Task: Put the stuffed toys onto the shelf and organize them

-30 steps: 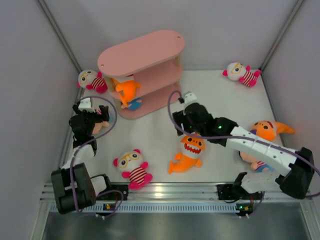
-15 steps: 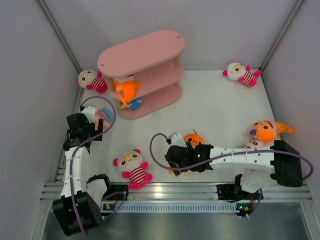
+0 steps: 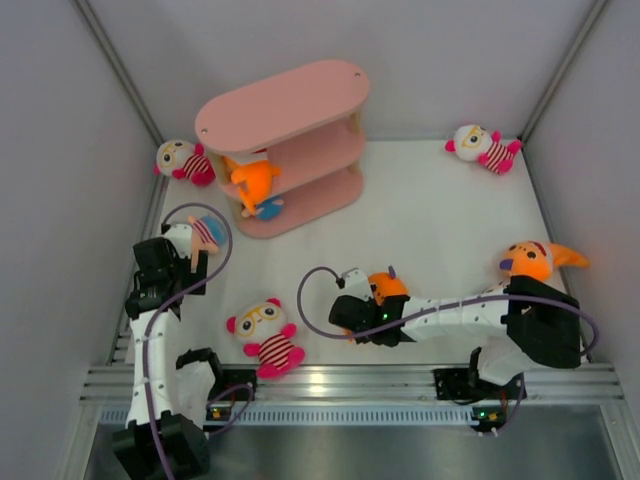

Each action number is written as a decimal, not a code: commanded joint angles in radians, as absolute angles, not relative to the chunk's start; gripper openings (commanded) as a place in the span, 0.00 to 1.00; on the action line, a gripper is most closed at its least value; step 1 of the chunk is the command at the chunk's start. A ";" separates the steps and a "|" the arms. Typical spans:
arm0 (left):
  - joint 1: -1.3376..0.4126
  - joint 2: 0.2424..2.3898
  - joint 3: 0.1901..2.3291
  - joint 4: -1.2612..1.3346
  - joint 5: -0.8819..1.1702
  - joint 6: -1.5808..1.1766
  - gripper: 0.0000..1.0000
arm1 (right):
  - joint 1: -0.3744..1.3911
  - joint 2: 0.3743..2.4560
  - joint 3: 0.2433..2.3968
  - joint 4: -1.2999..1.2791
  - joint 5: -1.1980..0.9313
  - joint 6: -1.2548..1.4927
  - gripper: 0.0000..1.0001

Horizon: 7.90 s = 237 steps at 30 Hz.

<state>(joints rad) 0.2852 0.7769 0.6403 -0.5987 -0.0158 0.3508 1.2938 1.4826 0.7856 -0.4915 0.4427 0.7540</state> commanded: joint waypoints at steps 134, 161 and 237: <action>0.268 1.103 0.765 -0.658 0.035 0.314 0.94 | -0.304 1.353 0.813 -0.391 0.364 0.594 0.28; 0.262 1.039 0.980 -0.970 0.415 0.509 0.91 | 0.741 1.394 1.049 -0.282 -0.435 -0.211 0.00; -0.037 1.106 1.844 -0.756 0.294 -0.459 0.00 | 1.075 1.586 1.747 0.181 -0.058 0.423 0.80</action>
<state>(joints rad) -0.0578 1.0962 1.8740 -0.8467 0.2665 -0.3145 1.0840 1.5093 1.6463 0.1707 -0.0093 0.1642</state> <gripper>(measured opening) 0.079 0.810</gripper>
